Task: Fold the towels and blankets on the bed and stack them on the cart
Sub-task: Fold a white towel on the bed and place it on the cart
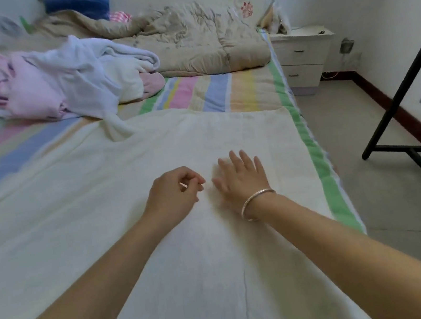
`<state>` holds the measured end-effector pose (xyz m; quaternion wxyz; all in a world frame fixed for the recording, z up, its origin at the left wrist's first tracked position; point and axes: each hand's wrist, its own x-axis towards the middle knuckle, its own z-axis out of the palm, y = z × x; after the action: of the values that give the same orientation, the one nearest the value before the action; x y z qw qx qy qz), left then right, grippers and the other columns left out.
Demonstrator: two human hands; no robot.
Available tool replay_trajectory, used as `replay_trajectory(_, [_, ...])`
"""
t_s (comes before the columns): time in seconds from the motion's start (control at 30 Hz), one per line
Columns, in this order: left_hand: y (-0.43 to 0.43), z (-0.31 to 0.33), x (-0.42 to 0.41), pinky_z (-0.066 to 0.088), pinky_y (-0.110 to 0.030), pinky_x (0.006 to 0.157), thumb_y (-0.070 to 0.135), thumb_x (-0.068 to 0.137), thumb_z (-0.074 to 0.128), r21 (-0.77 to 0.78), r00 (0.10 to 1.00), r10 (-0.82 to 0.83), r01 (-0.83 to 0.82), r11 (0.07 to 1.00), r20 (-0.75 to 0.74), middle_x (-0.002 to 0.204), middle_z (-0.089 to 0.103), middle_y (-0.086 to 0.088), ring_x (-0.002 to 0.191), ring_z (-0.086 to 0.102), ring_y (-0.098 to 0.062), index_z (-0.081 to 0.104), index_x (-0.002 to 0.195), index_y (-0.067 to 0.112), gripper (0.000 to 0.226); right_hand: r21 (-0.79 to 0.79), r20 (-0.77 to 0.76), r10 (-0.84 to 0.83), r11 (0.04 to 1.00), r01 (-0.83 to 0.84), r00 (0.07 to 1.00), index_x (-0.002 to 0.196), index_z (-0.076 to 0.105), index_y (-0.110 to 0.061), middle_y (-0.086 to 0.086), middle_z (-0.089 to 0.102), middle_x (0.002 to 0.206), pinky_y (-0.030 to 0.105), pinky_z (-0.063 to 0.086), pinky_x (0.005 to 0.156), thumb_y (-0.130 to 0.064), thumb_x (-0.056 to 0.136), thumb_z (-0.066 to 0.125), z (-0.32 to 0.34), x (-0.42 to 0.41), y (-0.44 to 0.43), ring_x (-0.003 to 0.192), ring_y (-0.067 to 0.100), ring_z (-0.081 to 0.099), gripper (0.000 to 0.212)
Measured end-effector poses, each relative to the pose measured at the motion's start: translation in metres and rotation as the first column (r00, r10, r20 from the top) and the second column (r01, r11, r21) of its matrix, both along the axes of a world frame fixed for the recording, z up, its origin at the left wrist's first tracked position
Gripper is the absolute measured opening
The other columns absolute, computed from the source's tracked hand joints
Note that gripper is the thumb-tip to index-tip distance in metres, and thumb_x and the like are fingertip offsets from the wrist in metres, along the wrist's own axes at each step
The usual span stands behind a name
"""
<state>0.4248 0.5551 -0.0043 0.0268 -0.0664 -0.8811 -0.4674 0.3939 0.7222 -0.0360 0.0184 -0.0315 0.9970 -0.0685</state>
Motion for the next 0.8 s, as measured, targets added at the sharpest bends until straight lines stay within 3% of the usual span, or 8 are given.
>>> replay_trajectory(0.17, [-0.082, 0.0, -0.043, 0.05, -0.024, 0.067, 0.011, 0.091, 0.055, -0.018, 0.98, 0.197, -0.197, 0.98, -0.026, 0.076, 0.072, 0.009, 0.061, 0.068, -0.007, 0.069, 0.08, 0.024, 0.023, 0.012, 0.107, 0.127, 0.992, -0.129, 0.986, 0.154, -0.003, -0.017, 0.008, -0.013, 0.16, 0.051, -0.014, 0.115, -0.054, 0.098, 0.009, -0.022, -0.019, -0.118, 0.146, 0.024, -0.018, 0.069])
replay_trajectory(0.3, [-0.145, -0.003, -0.087, 0.056, -0.033, 0.076, 0.013, 0.091, 0.055, -0.085, 0.954, 0.298, -0.3, 0.95, -0.041, 0.075, 0.071, 0.011, 0.061, 0.068, -0.007, 0.069, 0.079, 0.025, 0.023, -0.115, 0.027, 0.234, 0.967, -0.229, 0.972, 0.154, 0.006, -0.018, 0.005, -0.006, 0.161, 0.045, -0.01, 0.118, -0.053, 0.099, 0.016, -0.015, -0.057, -0.167, 0.148, 0.022, -0.012, 0.066])
replay_trajectory(0.4, [-0.189, -0.004, -0.132, 0.056, -0.037, 0.077, 0.016, 0.091, 0.055, -0.141, 0.925, 0.373, -0.379, 0.914, -0.067, 0.075, 0.07, 0.015, 0.068, 0.068, -0.009, 0.068, 0.076, 0.028, 0.023, -0.238, -0.256, 0.158, 0.946, -0.22, 0.954, 0.141, 0.043, -0.015, 0.01, 0.034, 0.151, 0.041, 0.019, 0.117, -0.044, 0.096, 0.029, -0.004, -0.111, -0.184, 0.142, 0.029, 0.027, 0.055])
replay_trajectory(0.47, [-0.214, -0.004, -0.165, 0.056, -0.037, 0.078, 0.018, 0.09, 0.056, -0.176, 0.909, 0.408, -0.416, 0.892, -0.085, 0.077, 0.07, 0.016, 0.074, 0.068, -0.011, 0.067, 0.077, 0.029, 0.021, -0.266, -0.507, 0.061, 0.938, -0.223, 0.86, 0.116, 0.064, -0.009, 0.014, 0.061, 0.122, 0.04, 0.043, 0.098, -0.04, 0.087, 0.035, 0.004, -0.156, -0.193, 0.115, 0.036, 0.056, 0.052])
replay_trajectory(0.5, [-0.225, -0.005, -0.182, 0.055, -0.036, 0.079, 0.019, 0.09, 0.057, -0.199, 0.903, 0.419, -0.429, 0.881, -0.092, 0.078, 0.069, 0.016, 0.078, 0.067, -0.012, 0.066, 0.077, 0.03, 0.019, -0.267, -0.5, 0.051, 0.941, -0.209, 0.865, 0.116, 0.064, -0.01, 0.011, 0.063, 0.118, 0.038, 0.045, 0.094, -0.038, 0.088, 0.039, 0.01, -0.179, -0.199, 0.111, 0.035, 0.057, 0.046])
replay_trajectory(0.6, [-0.246, -0.009, -0.221, 0.051, -0.03, 0.077, 0.024, 0.088, 0.06, -0.285, 0.898, 0.429, -0.439, 0.852, -0.101, 0.082, 0.064, 0.017, 0.088, 0.064, -0.015, 0.065, 0.086, 0.032, 0.01, -0.249, -0.175, 0.091, 0.959, -0.133, 0.98, 0.135, 0.047, -0.017, 0.004, 0.052, 0.133, 0.036, 0.036, 0.098, -0.04, 0.098, 0.04, 0.021, -0.237, -0.216, 0.124, 0.027, 0.044, 0.044])
replay_trajectory(0.67, [-0.254, -0.013, -0.244, 0.049, -0.03, 0.078, 0.03, 0.089, 0.063, -0.338, 0.905, 0.409, -0.424, 0.841, -0.118, 0.093, 0.065, 0.012, 0.094, 0.062, -0.015, 0.065, 0.095, 0.029, 0.007, -0.326, -0.016, 0.051, 0.944, -0.053, 0.999, 0.132, 0.048, -0.018, 0.005, 0.057, 0.127, 0.037, 0.041, 0.091, -0.051, 0.097, 0.037, 0.026, -0.271, -0.229, 0.119, 0.027, 0.05, 0.049])
replay_trajectory(0.8, [-0.262, -0.024, -0.279, 0.048, -0.031, 0.082, 0.045, 0.085, 0.067, -0.417, 0.938, 0.325, -0.343, 0.841, -0.117, 0.11, 0.063, 0.009, 0.101, 0.059, -0.015, 0.061, 0.107, 0.027, 0.029, -0.357, 0.12, 0.009, 0.933, 0.034, 0.993, 0.078, 0.053, -0.015, 0.003, 0.056, 0.076, 0.03, 0.037, 0.059, -0.072, 0.087, 0.035, 0.025, -0.323, -0.259, 0.078, 0.027, 0.059, 0.06])
